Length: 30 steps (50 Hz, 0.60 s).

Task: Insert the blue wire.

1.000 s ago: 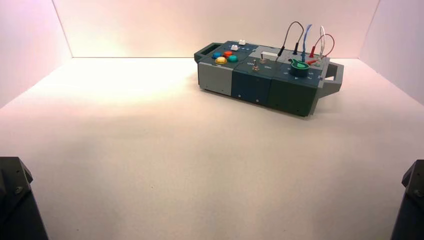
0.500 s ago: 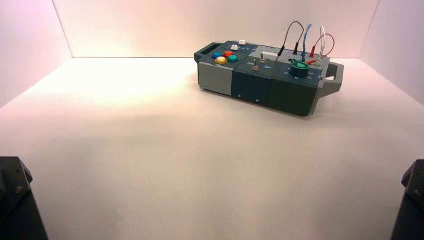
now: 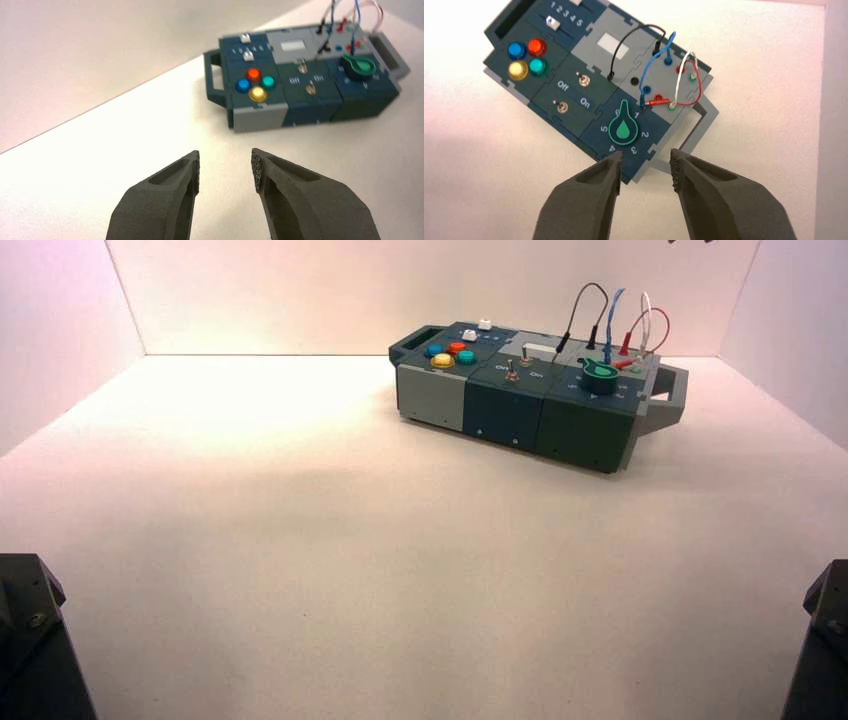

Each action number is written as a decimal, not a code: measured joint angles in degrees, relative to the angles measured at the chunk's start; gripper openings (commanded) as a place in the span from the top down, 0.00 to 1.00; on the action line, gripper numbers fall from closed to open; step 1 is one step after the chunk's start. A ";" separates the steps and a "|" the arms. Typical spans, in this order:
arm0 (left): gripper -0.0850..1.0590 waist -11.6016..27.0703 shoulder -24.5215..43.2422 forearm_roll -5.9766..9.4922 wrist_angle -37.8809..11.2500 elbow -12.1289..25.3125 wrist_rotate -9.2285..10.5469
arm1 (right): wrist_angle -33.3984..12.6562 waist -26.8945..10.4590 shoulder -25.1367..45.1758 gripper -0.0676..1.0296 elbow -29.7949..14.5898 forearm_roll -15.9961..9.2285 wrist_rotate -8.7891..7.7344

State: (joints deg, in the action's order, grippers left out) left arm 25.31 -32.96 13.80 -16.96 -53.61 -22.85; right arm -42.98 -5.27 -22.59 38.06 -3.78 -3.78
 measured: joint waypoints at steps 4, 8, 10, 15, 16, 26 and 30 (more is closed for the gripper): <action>0.44 0.79 0.70 0.00 -1.41 0.70 -0.53 | -1.14 0.00 1.32 0.46 -0.97 0.09 -0.35; 0.44 1.67 1.14 0.00 -2.64 1.32 -0.70 | -1.76 0.00 2.72 0.46 -1.76 0.09 -0.53; 0.44 2.11 1.41 0.09 -2.90 1.58 -0.70 | -1.93 -0.09 3.43 0.46 -2.11 0.09 -0.53; 0.44 2.81 1.76 0.00 -3.08 1.85 -0.79 | -2.11 0.00 5.01 0.46 -2.99 0.09 -1.05; 0.44 3.25 1.85 0.09 -3.16 1.93 -0.70 | -2.11 -0.09 5.27 0.46 -3.08 0.00 -1.14; 0.44 6.24 2.11 0.62 -2.55 2.02 -0.70 | -4.31 -0.09 9.14 0.46 -5.45 0.00 -1.41; 0.44 7.38 2.55 0.79 -2.20 2.02 -0.70 | -4.75 -0.26 10.28 0.46 -6.15 0.09 -1.49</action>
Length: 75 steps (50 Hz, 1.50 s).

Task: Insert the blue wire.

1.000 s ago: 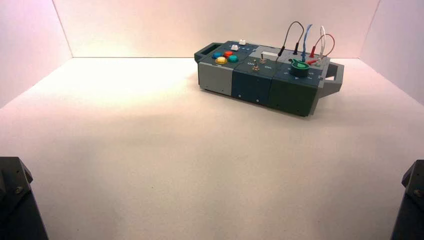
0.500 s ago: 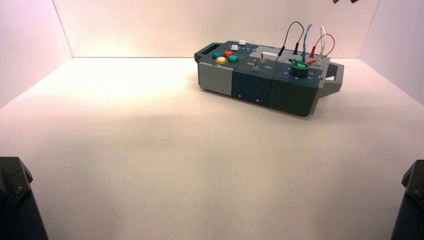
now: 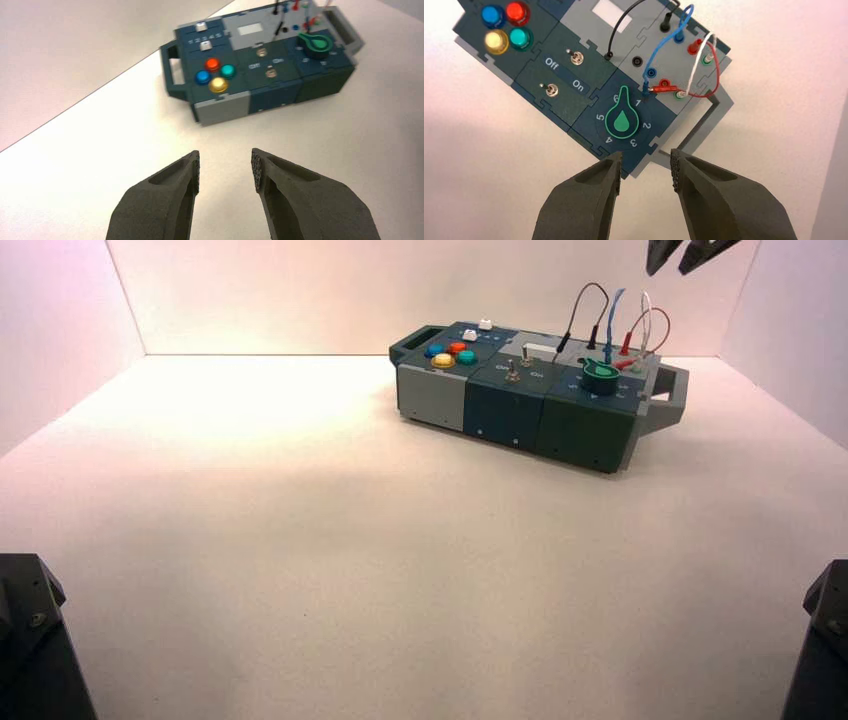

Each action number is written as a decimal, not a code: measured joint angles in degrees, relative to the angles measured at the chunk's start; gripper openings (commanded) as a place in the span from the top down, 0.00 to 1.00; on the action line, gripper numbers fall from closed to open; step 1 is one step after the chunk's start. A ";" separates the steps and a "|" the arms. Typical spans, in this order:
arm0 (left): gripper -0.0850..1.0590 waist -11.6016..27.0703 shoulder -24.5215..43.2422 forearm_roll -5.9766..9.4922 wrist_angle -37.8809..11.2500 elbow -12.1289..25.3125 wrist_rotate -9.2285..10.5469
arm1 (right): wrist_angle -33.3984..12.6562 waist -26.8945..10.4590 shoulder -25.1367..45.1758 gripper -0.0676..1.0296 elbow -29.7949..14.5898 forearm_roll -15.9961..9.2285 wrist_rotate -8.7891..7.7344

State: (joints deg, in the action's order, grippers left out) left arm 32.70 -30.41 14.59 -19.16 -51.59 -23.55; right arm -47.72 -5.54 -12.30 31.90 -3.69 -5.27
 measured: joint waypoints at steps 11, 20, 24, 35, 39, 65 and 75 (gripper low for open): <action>0.44 2.02 0.70 0.26 0.53 0.00 0.18 | -0.88 0.00 4.48 0.46 -2.11 -0.09 -1.41; 0.44 2.81 0.97 0.26 0.70 0.00 0.18 | -1.41 0.00 8.35 0.46 -3.60 -0.09 -1.49; 0.44 2.81 0.97 0.26 0.70 0.00 0.18 | -1.49 -0.09 10.02 0.46 -4.31 -0.09 -1.49; 0.44 2.81 0.97 0.18 0.70 0.00 0.18 | -1.49 0.00 13.97 0.46 -6.24 -0.09 -1.49; 0.44 2.81 0.97 0.09 0.70 0.00 0.18 | -1.49 -0.09 15.12 0.46 -7.03 -0.09 -1.49; 0.44 2.81 1.05 0.09 0.79 0.00 0.09 | -1.41 0.00 21.27 0.46 -11.25 -0.09 -1.49; 0.44 2.81 1.05 0.09 0.79 0.00 0.09 | -1.49 0.00 23.55 0.46 -12.39 -0.18 -1.49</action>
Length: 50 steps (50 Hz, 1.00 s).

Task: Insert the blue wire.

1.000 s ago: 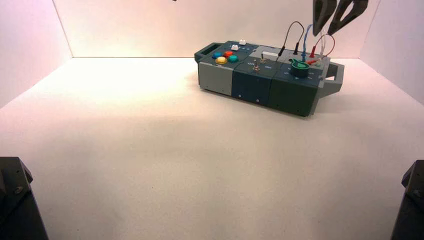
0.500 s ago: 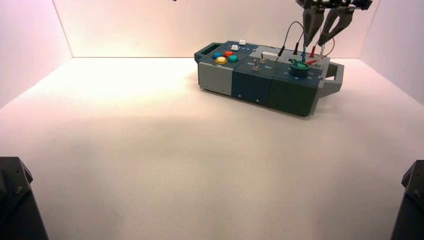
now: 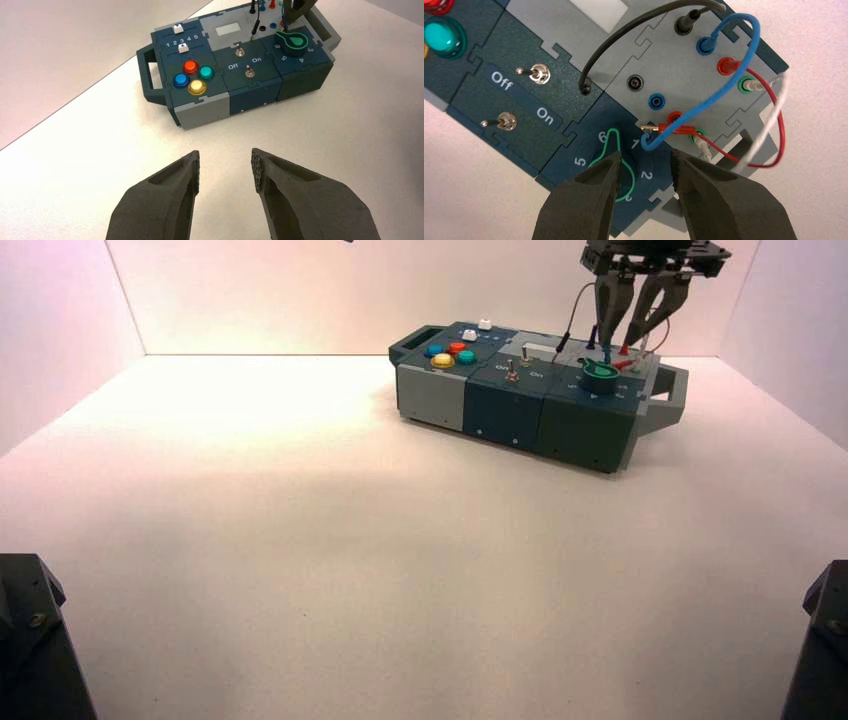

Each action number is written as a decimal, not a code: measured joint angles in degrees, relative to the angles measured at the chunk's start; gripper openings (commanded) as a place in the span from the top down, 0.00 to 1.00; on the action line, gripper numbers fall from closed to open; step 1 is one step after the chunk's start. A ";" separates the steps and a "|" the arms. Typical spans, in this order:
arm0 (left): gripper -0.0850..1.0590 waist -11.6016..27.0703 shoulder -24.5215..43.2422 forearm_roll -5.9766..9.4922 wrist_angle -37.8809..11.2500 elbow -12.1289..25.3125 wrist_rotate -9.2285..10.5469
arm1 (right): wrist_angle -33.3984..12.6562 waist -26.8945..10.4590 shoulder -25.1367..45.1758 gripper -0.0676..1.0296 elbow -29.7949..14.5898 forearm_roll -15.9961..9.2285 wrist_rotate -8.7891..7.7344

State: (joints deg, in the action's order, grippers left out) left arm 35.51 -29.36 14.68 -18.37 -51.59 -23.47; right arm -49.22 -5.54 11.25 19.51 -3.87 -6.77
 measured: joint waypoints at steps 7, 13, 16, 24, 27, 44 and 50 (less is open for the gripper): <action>0.44 0.00 0.00 0.00 0.00 0.00 0.00 | 0.09 0.00 1.14 0.47 -0.79 0.00 0.00; 0.44 0.18 0.00 0.00 0.62 0.00 0.00 | 0.26 -0.09 1.76 0.50 -1.23 0.09 0.00; 0.44 0.44 0.00 0.00 1.05 -0.09 0.00 | 0.35 0.00 2.29 0.52 -1.49 0.00 0.00; 0.44 0.53 0.00 -0.09 1.14 -0.09 0.09 | 0.44 0.00 3.69 0.67 -2.46 0.09 0.00; 0.44 0.53 0.00 0.00 1.14 -0.09 0.00 | 0.35 0.09 3.96 0.79 -2.55 0.09 0.09; 0.44 0.53 0.00 0.00 1.14 -0.09 0.09 | 1.23 0.09 4.92 0.96 -2.72 0.88 -0.09; 0.44 0.53 0.00 -0.09 1.14 -0.09 0.09 | 2.37 0.09 4.83 0.96 -2.72 0.97 -0.09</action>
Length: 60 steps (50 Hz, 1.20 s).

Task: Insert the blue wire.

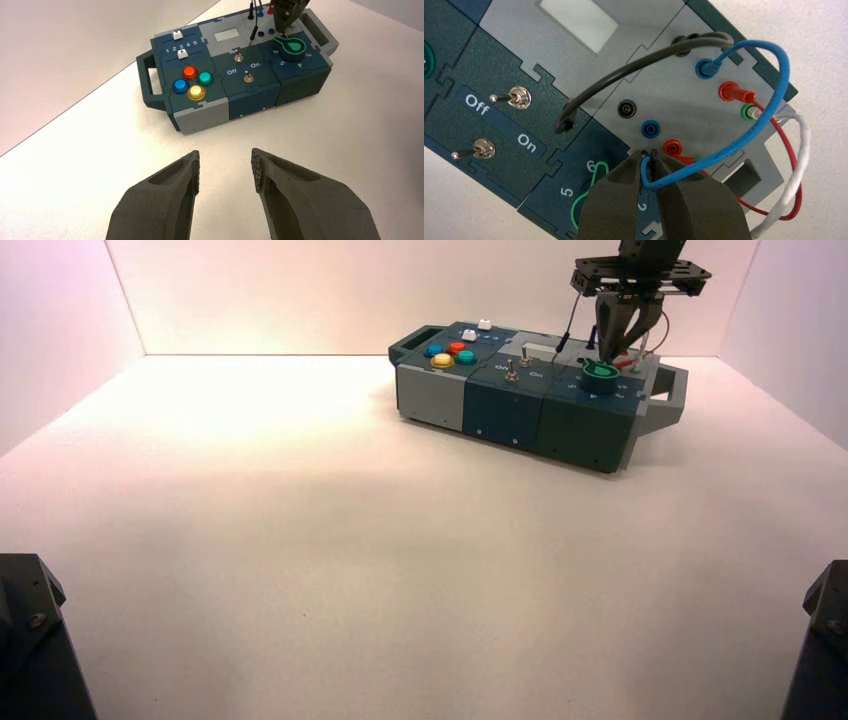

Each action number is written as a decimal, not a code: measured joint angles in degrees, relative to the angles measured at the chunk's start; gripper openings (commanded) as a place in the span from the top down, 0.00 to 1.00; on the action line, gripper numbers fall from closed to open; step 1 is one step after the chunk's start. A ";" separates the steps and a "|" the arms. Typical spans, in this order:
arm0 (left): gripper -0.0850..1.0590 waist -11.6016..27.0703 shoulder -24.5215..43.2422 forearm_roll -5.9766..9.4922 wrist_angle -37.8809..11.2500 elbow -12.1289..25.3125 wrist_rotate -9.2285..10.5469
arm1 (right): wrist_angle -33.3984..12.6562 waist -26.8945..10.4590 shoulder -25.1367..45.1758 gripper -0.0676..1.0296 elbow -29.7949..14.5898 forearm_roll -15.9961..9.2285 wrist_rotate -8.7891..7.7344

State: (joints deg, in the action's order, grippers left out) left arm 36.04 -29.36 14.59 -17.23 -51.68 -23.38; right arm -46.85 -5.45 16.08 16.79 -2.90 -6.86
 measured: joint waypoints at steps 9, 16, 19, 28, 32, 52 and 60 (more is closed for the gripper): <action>0.44 0.09 0.00 0.00 0.00 0.00 -0.09 | 0.97 0.00 -1.23 0.96 0.18 0.00 0.09; 0.44 0.00 0.00 0.09 0.00 0.00 0.00 | 3.08 0.00 -3.08 0.96 1.05 0.00 0.09; 0.44 0.09 0.00 0.00 0.00 0.00 0.00 | 4.22 0.00 -3.60 0.96 1.58 0.00 0.00; 0.44 0.00 0.00 0.00 0.00 0.00 0.00 | 8.35 0.00 -4.48 0.96 3.96 0.00 0.09; 0.44 0.09 0.00 0.00 0.00 0.00 -0.09 | 10.46 0.00 -4.57 0.96 5.10 0.00 0.09; 0.44 0.00 0.00 0.00 0.00 -0.09 -0.09 | 24.70 -0.09 -9.14 0.96 13.27 0.00 0.26; 0.44 0.09 0.00 0.00 0.00 -0.09 -0.09 | 28.04 -0.18 -10.11 0.96 15.38 0.00 0.26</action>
State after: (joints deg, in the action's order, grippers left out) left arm 36.12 -29.36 14.59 -17.23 -51.77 -23.47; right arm -18.81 -5.63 5.98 32.17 -2.90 -6.59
